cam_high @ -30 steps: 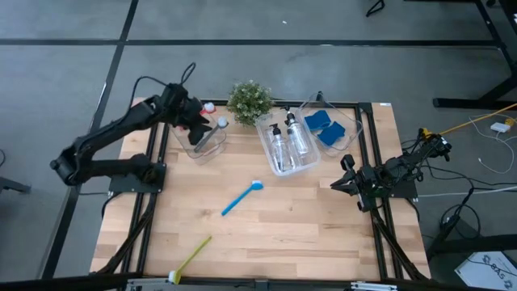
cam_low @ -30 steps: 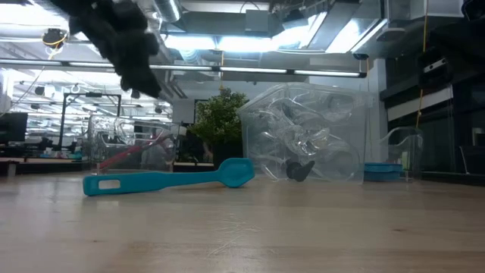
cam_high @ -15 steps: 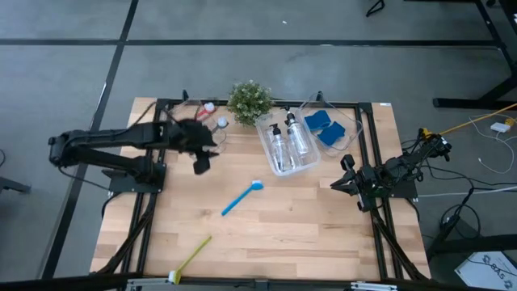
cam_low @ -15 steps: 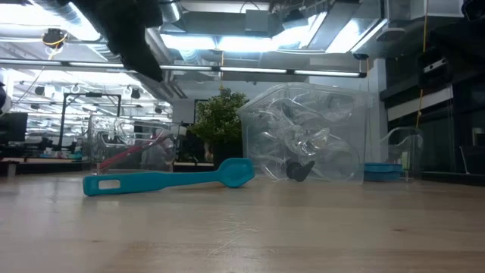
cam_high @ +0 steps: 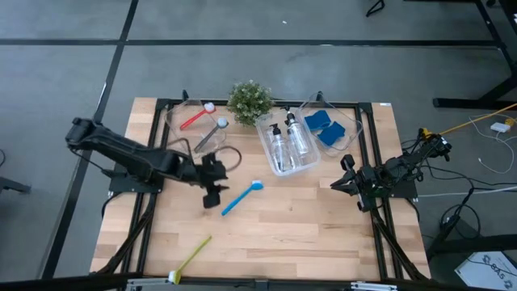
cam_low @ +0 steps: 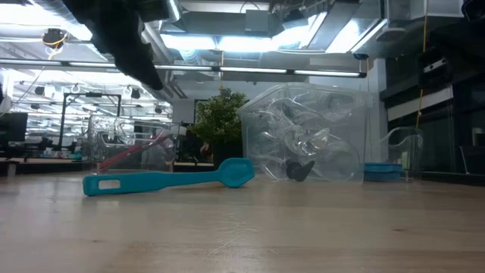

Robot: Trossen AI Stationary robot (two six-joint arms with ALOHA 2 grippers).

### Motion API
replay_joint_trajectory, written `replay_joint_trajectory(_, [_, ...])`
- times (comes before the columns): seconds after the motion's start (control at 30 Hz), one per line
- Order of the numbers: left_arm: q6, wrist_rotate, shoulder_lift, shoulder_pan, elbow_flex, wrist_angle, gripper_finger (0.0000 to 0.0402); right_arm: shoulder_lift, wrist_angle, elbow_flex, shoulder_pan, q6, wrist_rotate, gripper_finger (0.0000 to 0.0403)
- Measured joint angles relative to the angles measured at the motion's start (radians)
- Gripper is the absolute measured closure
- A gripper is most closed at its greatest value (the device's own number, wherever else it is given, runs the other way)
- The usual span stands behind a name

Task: Pick & Place Kitchen Sink Supplies
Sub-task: Put the blue dish brush into the left transparent bin

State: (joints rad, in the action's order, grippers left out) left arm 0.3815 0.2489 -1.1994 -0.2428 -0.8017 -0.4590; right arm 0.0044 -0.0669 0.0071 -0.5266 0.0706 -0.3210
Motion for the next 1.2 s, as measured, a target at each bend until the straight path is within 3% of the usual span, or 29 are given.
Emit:
replay_joint_trajectory(0.5, [0.209, -0.010, -0.344, -0.086, 0.000, 0.228, 0.0242, 0.000, 0.000, 0.000, 0.000, 0.000, 0.000, 0.0370])
replay_joint_trajectory(0.93, [0.315, -0.114, -0.474, -0.083, 0.000, 0.270, 0.0242, 0.000, 0.000, 0.000, 0.000, 0.000, 0.000, 0.0370])
replay_joint_trajectory(1.2, [0.314, -0.078, -0.521, -0.084, -0.003, 0.294, 0.0262, 0.000, 0.000, 0.000, 0.000, 0.000, 0.000, 0.0370])
